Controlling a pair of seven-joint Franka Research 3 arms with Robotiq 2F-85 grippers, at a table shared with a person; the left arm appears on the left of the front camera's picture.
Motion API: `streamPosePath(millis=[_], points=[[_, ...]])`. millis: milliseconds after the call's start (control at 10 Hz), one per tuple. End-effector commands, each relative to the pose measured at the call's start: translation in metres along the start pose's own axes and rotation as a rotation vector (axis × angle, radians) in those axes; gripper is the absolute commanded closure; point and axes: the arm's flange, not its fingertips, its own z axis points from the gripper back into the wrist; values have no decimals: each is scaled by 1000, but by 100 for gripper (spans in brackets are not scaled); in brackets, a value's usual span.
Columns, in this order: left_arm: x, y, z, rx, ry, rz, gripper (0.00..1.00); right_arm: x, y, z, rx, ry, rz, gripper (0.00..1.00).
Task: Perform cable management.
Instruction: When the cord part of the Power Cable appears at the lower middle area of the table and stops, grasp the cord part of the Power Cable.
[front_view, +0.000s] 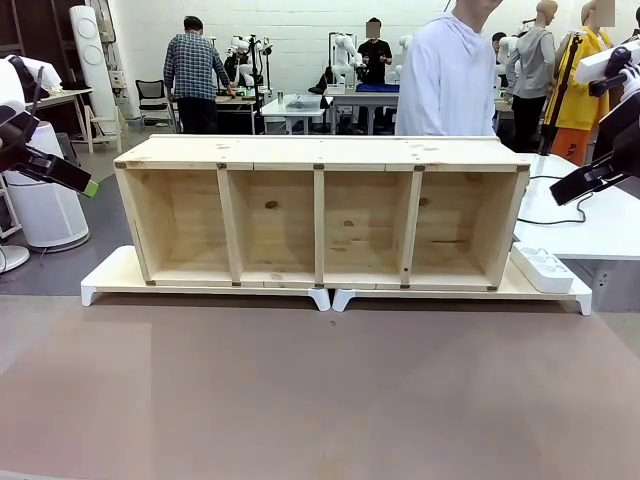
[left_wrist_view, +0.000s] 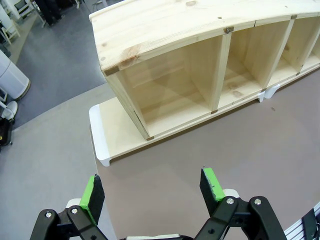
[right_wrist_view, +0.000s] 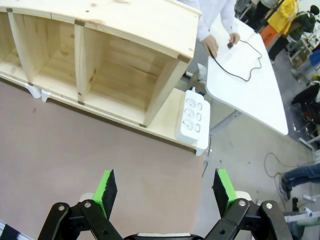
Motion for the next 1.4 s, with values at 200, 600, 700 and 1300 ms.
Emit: streamPosePath(millis=[200,600,700,1300], points=[[1,1,-2,2,-7,3,0,1,-1,0,-3,-5,8,0],[1,1,-2,2,-7,3,0,1,-1,0,-3,-5,8,0],[1,1,-2,2,-7,3,0,1,-1,0,-3,-5,8,0],[1,1,-2,2,-7,3,0,1,-1,0,-3,-5,8,0]])
